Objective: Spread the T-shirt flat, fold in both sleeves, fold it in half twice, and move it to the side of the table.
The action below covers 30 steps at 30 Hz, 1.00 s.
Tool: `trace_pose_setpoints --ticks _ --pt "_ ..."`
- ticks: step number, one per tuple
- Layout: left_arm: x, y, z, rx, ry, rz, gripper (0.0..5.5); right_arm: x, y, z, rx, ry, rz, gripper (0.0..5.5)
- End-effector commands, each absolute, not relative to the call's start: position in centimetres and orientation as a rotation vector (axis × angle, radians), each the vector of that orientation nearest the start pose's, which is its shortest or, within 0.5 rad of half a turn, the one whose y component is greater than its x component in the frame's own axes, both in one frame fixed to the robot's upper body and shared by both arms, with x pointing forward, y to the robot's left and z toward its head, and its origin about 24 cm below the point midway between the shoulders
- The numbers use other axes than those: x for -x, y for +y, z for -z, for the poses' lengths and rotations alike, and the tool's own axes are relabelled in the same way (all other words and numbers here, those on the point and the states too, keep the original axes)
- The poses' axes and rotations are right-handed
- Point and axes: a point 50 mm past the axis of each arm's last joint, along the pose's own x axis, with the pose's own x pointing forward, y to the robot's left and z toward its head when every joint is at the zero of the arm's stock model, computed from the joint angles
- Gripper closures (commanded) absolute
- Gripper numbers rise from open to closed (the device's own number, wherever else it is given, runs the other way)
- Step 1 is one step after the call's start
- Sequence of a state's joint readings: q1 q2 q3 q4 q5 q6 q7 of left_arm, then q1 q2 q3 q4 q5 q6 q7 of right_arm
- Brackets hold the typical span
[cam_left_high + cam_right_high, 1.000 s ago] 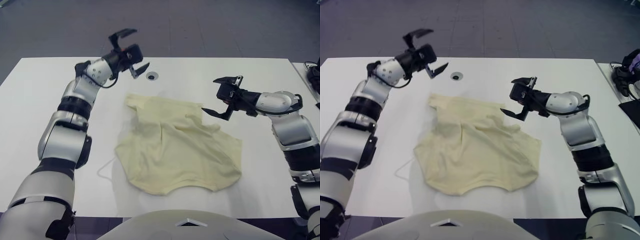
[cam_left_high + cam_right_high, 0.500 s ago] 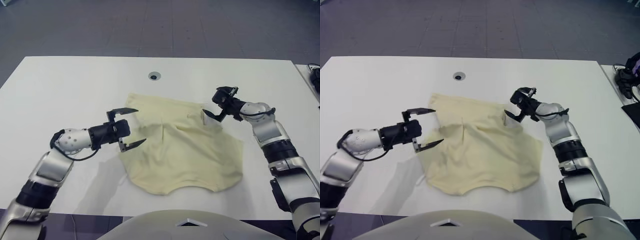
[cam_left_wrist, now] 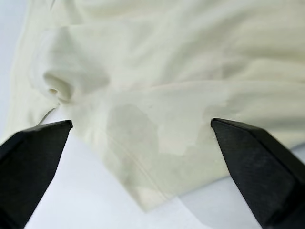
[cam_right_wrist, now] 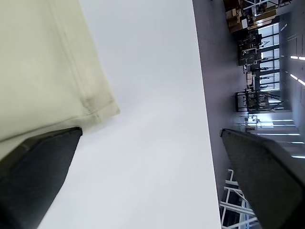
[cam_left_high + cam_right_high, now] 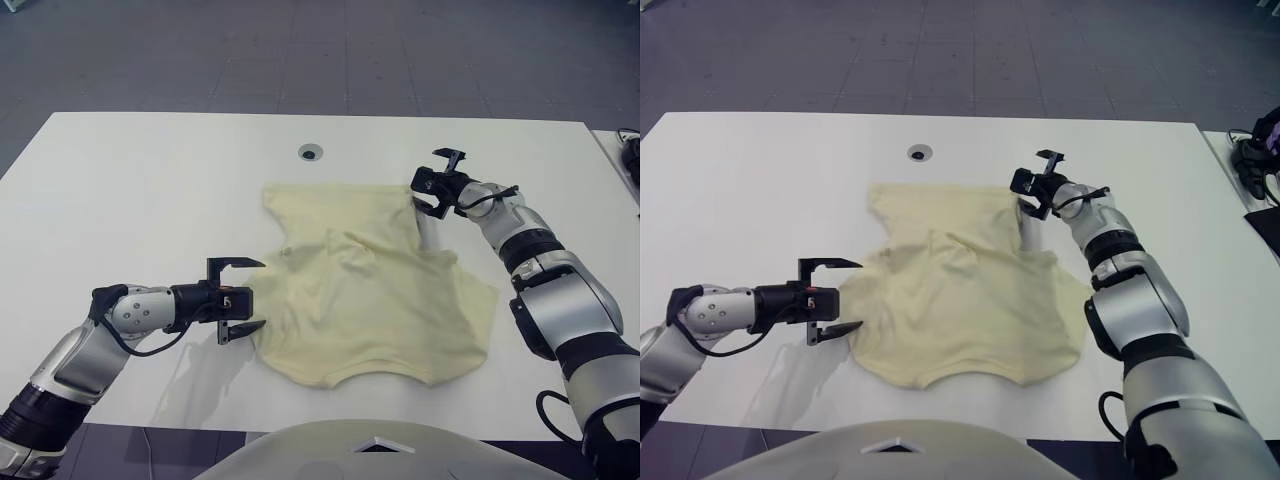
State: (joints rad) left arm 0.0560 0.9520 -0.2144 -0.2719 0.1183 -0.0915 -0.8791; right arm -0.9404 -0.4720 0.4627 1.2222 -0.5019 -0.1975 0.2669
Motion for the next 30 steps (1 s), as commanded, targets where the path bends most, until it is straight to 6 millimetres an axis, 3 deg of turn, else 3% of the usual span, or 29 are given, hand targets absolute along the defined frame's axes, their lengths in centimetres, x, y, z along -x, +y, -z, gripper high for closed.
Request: trace_pose_setpoints --ticks 1,4,9,14,18,20,25,27,30 --pt "-21.2 22.1 -7.0 -1.115 0.368 1.151 0.10 -38.4 -22.0 -7.2 1.267 0.379 -0.381 0.14" --pt "-21.2 22.3 -7.0 -1.119 0.384 1.179 0.10 -38.5 -22.9 -7.5 1.282 0.375 -0.320 0.14" --pt "-18.8 23.7 -7.2 -1.107 0.490 1.219 0.10 -38.6 -23.4 -8.0 1.304 0.377 -0.279 0.14" --pt "-19.4 24.3 -8.3 -1.163 0.484 1.216 0.10 -38.4 -24.9 -8.3 1.294 0.372 -0.226 0.14" --pt "-20.9 22.6 -8.9 -1.153 0.350 1.201 0.10 -38.7 -24.3 -9.1 1.250 0.261 -0.204 0.14" --pt "-21.4 21.7 -9.4 -1.110 0.278 1.203 0.10 -39.1 -24.2 -10.5 1.179 0.166 -0.147 0.14" --pt "-23.1 18.9 -12.7 -0.780 0.069 1.161 0.10 -39.2 -25.0 -14.1 0.941 -0.026 -0.131 0.14" --pt "-24.8 17.7 -14.3 -0.705 -0.007 1.148 0.10 -37.8 -25.3 -14.2 0.836 -0.075 -0.223 0.14" --pt "-27.7 16.1 -16.1 -0.639 -0.089 1.127 0.10 -33.7 -24.8 -14.2 0.740 -0.104 -0.380 0.14"
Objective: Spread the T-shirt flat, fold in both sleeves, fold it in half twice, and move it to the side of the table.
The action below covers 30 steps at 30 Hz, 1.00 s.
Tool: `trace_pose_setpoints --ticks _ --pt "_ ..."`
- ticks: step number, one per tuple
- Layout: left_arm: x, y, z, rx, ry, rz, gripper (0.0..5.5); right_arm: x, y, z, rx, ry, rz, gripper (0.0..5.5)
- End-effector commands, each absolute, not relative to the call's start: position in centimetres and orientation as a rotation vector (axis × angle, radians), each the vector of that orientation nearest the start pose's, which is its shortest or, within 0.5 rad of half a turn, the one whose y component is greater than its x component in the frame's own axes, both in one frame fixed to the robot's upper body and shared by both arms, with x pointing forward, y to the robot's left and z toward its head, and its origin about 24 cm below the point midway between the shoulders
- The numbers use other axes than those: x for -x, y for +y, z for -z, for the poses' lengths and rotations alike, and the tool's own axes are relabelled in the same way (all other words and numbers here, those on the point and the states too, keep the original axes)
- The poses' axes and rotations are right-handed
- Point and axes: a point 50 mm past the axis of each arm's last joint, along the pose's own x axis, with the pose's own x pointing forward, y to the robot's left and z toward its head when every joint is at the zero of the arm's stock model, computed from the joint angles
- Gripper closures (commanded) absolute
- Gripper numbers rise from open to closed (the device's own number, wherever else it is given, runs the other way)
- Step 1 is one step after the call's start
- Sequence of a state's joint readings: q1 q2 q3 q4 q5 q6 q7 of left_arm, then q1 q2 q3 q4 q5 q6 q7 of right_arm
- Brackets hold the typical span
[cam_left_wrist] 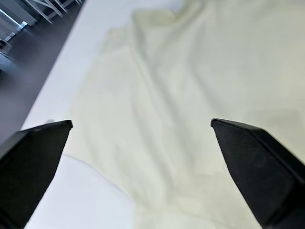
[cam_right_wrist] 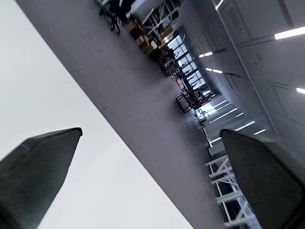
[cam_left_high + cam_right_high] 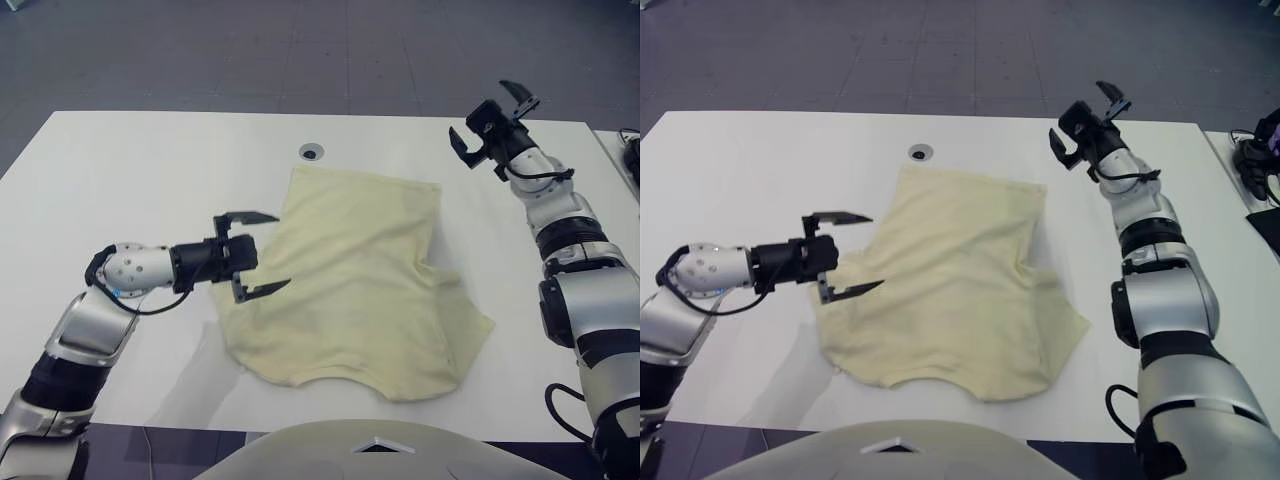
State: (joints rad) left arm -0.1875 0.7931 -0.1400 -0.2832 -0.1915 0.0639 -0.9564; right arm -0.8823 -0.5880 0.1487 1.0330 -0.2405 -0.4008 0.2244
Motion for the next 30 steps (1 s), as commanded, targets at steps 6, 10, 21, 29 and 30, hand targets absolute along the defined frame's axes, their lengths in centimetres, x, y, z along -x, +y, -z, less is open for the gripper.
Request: trace_pose_setpoints --ticks 6,10,21,29,30 --pt "-34.8 13.4 -14.4 -0.770 -0.095 0.928 0.10 -25.9 -23.1 -13.9 0.729 -0.023 -0.581 0.14" --pt "-37.2 11.6 -12.7 -0.853 -0.060 0.874 0.10 -22.6 -22.1 -13.9 0.764 0.047 -0.705 0.14" --pt "-38.1 11.3 -7.6 -0.964 0.096 0.800 0.10 -19.3 -22.6 -12.7 0.988 0.305 -0.860 0.14" --pt "-37.5 12.8 -5.0 -1.021 0.211 0.750 0.10 -19.5 -24.4 -9.5 1.178 0.467 -0.838 0.14" --pt "-37.4 13.3 -4.8 -1.032 0.235 0.737 0.10 -19.4 -24.8 -9.1 1.186 0.492 -0.826 0.14"
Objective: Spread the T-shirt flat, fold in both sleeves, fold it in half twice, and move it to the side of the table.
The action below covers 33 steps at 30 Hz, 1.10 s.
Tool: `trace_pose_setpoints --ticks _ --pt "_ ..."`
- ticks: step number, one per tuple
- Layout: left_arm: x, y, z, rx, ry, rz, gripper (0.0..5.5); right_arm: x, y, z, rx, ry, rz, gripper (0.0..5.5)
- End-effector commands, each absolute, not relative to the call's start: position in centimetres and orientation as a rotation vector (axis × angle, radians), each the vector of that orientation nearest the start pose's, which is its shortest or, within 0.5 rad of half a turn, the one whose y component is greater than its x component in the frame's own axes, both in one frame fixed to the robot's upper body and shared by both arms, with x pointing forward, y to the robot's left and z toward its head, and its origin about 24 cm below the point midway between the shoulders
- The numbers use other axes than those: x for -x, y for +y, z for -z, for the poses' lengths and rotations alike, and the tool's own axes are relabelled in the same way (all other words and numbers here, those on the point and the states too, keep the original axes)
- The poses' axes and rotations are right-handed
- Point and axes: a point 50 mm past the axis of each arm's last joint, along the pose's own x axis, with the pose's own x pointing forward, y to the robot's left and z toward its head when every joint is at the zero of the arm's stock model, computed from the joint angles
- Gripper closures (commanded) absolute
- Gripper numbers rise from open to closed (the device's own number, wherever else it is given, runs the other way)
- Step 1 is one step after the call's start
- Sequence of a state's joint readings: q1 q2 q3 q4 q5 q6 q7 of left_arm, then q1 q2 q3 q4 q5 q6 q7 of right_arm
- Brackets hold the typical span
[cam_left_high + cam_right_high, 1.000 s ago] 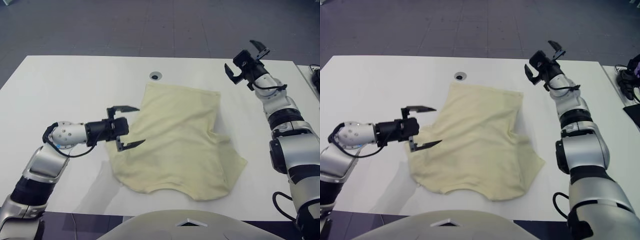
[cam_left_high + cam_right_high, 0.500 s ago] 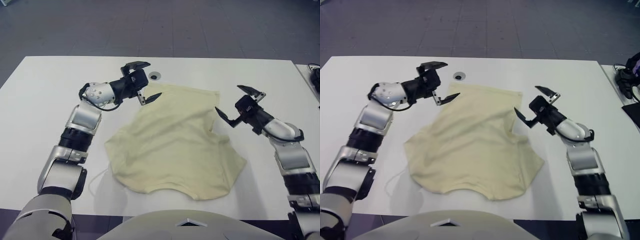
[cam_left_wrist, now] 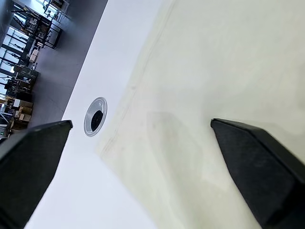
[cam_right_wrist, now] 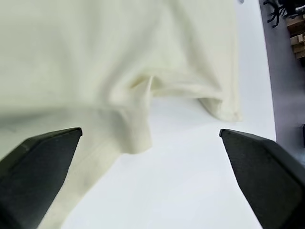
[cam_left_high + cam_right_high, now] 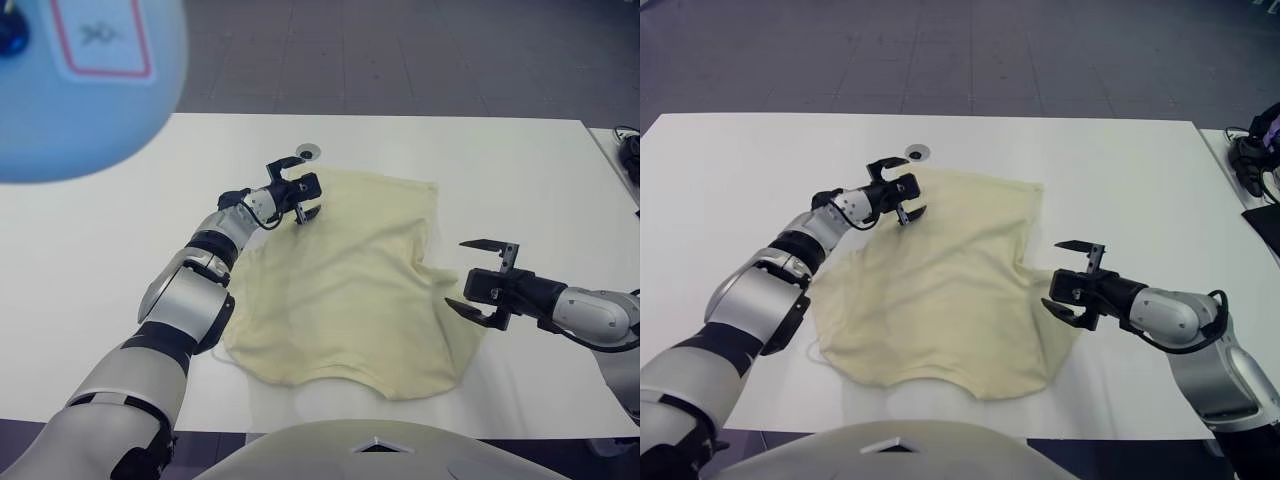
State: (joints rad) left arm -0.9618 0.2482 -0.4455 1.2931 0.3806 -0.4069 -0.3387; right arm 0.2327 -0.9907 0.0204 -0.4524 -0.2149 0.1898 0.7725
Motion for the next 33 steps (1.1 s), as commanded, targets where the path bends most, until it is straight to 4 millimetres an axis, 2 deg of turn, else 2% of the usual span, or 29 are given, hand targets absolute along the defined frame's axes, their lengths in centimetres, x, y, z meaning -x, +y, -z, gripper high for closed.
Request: trace_pose_setpoints --ticks 1,5,7,11,16,18,21,23,25,27,29,31,33 --pt "-37.4 13.8 -4.6 -1.042 0.256 0.722 0.10 -19.2 -25.2 -8.7 1.196 0.521 -0.809 0.14" --pt "-37.4 15.3 -4.0 -1.067 0.338 0.652 0.10 -20.1 -27.0 -8.3 1.174 0.575 -0.657 0.14" --pt "-37.4 15.3 -3.9 -1.067 0.358 0.638 0.10 -20.9 -27.2 -8.1 1.051 0.575 -0.582 0.14" --pt "-37.7 14.6 -4.3 -1.048 0.335 0.620 0.10 -22.1 -26.3 -8.3 0.902 0.533 -0.567 0.14" --pt "-38.5 13.8 -6.1 -1.023 0.234 0.602 0.10 -22.1 -24.7 -9.9 0.834 0.480 -0.645 0.14" --pt "-39.1 13.4 -7.7 -0.983 0.155 0.590 0.10 -22.1 -24.2 -11.1 0.821 0.451 -0.635 0.14" --pt "-40.4 13.4 -12.0 -0.998 -0.015 0.548 0.10 -22.0 -23.9 -13.4 0.727 0.391 -0.560 0.14" --pt "-41.0 14.0 -15.1 -1.020 -0.128 0.520 0.10 -21.3 -23.4 -14.1 0.616 0.359 -0.515 0.14" --pt "-40.8 15.7 -17.1 -1.024 -0.214 0.505 0.10 -20.5 -23.3 -14.2 0.489 0.353 -0.461 0.14" --pt "-39.7 19.2 -17.3 -0.951 -0.248 0.484 0.10 -19.8 -23.5 -13.8 0.364 0.344 -0.383 0.14" --pt "-37.0 22.7 -15.7 -0.819 -0.220 0.439 0.10 -19.2 -24.0 -13.0 0.211 0.334 -0.267 0.14" --pt "-32.0 24.7 -13.4 -0.621 -0.142 0.360 0.10 -18.2 -24.2 -11.7 0.075 0.338 -0.164 0.14" --pt "-26.3 24.7 -11.5 -0.417 -0.054 0.288 0.10 -16.7 -24.3 -10.3 0.012 0.366 -0.102 0.14"
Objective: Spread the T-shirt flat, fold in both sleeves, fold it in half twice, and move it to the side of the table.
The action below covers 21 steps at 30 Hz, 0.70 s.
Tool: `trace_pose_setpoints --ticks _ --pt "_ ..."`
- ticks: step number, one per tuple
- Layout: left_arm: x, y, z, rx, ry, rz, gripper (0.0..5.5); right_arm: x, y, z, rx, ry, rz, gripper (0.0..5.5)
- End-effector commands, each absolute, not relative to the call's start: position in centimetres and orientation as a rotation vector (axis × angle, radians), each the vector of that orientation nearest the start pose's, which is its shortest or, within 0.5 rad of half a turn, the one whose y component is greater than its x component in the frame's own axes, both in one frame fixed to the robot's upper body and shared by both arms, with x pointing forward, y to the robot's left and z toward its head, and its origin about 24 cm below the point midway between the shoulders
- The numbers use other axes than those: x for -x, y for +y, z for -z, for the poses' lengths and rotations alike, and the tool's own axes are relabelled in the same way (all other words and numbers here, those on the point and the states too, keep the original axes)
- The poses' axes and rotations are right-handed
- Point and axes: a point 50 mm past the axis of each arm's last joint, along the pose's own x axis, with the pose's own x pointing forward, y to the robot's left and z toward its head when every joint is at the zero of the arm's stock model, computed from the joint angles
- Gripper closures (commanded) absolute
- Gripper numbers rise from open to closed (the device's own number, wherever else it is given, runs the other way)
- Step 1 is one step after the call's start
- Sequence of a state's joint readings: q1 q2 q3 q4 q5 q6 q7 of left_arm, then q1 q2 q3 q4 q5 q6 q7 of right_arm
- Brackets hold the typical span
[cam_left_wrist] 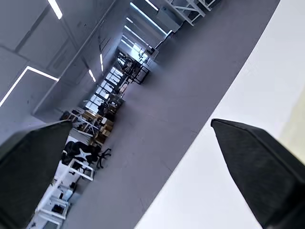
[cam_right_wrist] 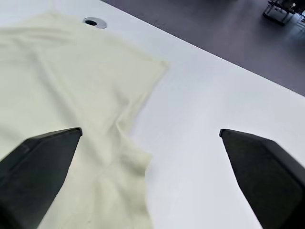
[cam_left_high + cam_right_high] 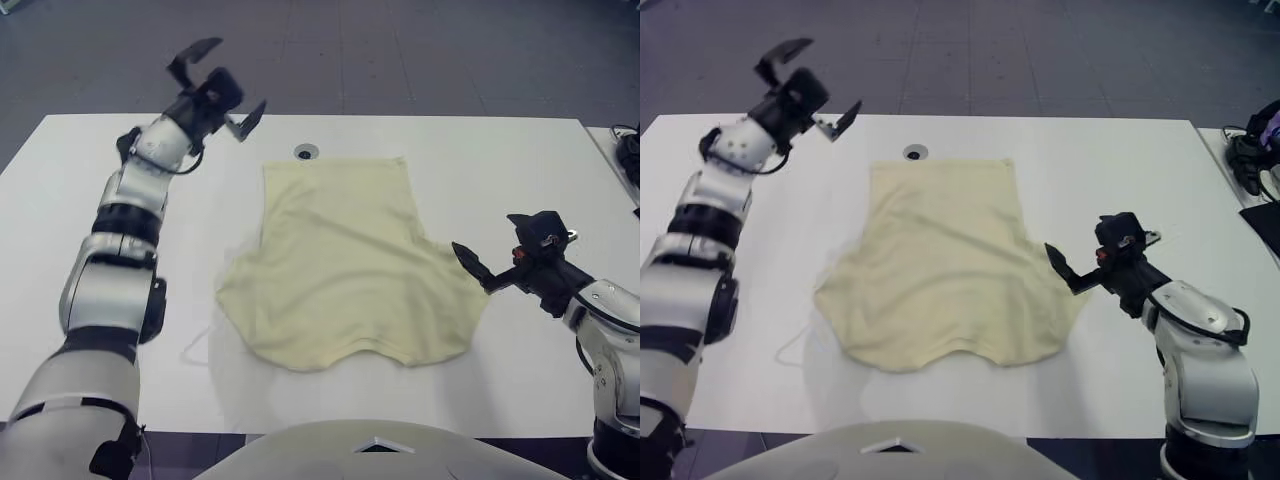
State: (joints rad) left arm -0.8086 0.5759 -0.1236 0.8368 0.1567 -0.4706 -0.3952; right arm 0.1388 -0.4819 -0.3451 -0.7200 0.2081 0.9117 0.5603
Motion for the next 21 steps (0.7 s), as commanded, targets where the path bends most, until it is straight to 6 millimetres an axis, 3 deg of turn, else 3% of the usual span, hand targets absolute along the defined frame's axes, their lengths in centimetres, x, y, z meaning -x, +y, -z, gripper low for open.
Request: trace_pose_setpoints --ticks 1,4,7,13,14,17,21 --pt "-23.8 24.5 -10.8 -0.337 -0.021 0.256 0.10 -16.2 -24.4 -9.8 -0.001 0.385 -0.088 0.14" --pt "-18.3 23.9 -8.7 -0.158 0.083 0.185 0.10 -14.4 -24.8 -8.6 -0.003 0.429 -0.041 0.14" --pt "-15.8 23.5 -7.3 -0.092 0.163 0.163 0.10 -13.8 -25.8 -7.9 0.012 0.467 -0.020 0.14" --pt "-13.9 22.6 -6.7 -0.028 0.258 0.143 0.10 -12.7 -26.3 -6.2 -0.053 0.541 0.025 1.11" --pt "-13.7 22.5 -6.6 -0.030 0.276 0.147 0.10 -12.7 -26.3 -5.9 -0.059 0.545 0.027 0.83" --pt "-13.3 22.5 -6.2 -0.035 0.342 0.159 0.10 -12.9 -26.3 -5.2 -0.085 0.553 0.035 1.38" --pt "-13.3 22.6 -5.6 -0.020 0.412 0.148 0.72 -13.7 -25.9 -4.3 -0.136 0.557 0.035 2.07"
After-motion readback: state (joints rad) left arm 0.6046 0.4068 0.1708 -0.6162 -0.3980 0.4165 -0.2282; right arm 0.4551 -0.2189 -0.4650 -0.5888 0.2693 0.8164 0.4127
